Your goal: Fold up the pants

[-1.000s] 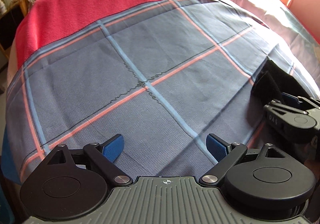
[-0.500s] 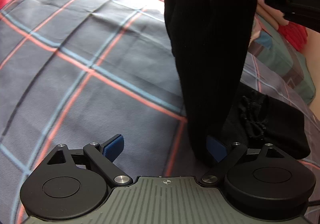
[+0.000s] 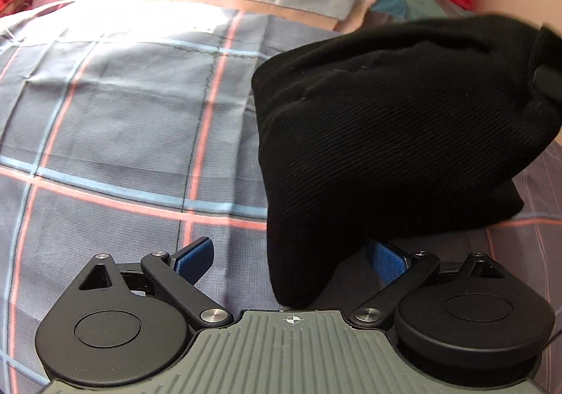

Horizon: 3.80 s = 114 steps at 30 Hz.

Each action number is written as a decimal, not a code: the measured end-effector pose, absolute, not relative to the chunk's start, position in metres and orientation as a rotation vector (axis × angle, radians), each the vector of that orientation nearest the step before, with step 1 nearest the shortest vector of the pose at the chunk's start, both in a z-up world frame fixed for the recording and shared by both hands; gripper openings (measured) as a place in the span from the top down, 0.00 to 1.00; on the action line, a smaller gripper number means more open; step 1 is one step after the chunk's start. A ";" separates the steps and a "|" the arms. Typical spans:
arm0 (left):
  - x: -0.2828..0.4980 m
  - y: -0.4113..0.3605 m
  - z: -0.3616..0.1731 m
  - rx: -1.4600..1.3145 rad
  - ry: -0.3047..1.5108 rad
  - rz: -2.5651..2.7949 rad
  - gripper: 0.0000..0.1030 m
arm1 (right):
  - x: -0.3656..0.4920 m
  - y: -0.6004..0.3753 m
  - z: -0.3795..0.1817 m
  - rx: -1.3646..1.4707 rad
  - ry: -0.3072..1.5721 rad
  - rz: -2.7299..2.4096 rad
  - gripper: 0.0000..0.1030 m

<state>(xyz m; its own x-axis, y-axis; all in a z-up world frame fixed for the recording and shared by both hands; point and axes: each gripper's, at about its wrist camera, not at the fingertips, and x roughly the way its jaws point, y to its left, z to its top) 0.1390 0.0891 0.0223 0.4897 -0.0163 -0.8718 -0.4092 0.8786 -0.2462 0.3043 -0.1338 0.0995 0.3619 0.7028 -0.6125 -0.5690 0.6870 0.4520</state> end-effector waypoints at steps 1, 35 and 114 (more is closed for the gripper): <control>0.136 0.089 0.023 -0.458 1.046 0.231 0.00 | 0.310 -0.146 0.077 0.175 0.932 0.747 0.77; 0.208 0.084 0.010 -0.379 1.071 0.132 0.00 | 0.334 -0.177 0.047 0.076 0.938 0.488 0.84; 0.006 -0.048 0.057 -0.070 1.223 0.259 0.00 | 0.062 -0.333 0.089 0.075 1.030 0.288 0.22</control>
